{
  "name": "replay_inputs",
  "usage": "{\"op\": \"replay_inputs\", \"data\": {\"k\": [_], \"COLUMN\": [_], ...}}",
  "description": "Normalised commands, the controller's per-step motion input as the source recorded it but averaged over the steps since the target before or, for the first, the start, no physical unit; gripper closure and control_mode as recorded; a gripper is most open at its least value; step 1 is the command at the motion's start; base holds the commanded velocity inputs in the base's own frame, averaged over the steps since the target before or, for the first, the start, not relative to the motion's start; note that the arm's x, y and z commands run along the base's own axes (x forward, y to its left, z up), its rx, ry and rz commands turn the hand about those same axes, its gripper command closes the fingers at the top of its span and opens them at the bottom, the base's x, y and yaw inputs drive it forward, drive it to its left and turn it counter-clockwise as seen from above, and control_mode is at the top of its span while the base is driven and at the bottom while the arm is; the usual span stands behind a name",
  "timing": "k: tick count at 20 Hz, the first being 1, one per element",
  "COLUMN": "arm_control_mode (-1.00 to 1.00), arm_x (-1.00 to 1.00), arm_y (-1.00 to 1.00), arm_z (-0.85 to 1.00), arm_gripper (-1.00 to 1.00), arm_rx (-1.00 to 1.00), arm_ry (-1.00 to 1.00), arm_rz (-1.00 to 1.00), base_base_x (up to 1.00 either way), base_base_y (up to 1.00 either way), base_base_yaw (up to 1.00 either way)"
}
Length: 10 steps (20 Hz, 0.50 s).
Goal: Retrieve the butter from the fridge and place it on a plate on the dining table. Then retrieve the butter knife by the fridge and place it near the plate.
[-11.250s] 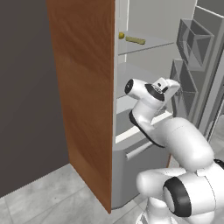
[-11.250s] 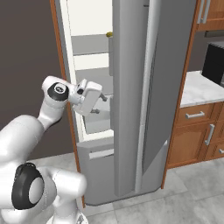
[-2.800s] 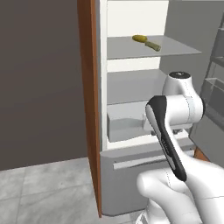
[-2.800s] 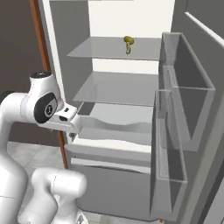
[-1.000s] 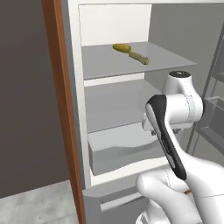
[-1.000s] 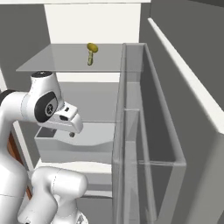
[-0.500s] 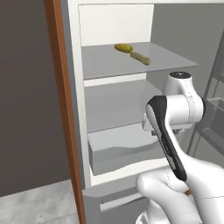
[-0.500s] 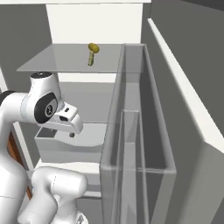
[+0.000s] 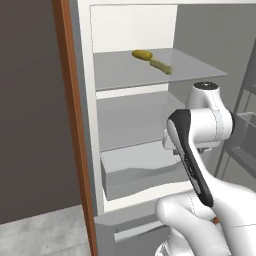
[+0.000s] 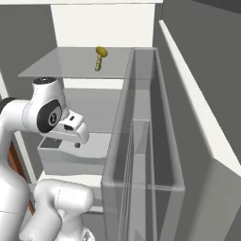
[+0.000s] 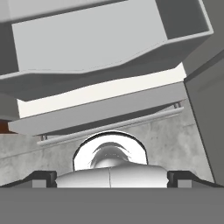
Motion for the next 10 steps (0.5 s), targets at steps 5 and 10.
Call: {"op": "replay_inputs", "data": {"k": [5, 10], "arm_control_mode": [1.0, 1.0], "arm_x": [0.0, 0.0], "arm_y": [0.0, 0.0], "arm_z": [0.0, 0.0], "arm_gripper": [-1.0, -1.0], "arm_rx": [0.0, 0.0], "arm_ry": [0.0, 0.0], "arm_rz": [0.0, 0.0], "base_base_x": [0.24, 0.02], "base_base_y": [0.0, 0.0], "base_base_yaw": [0.0, 0.0]}}
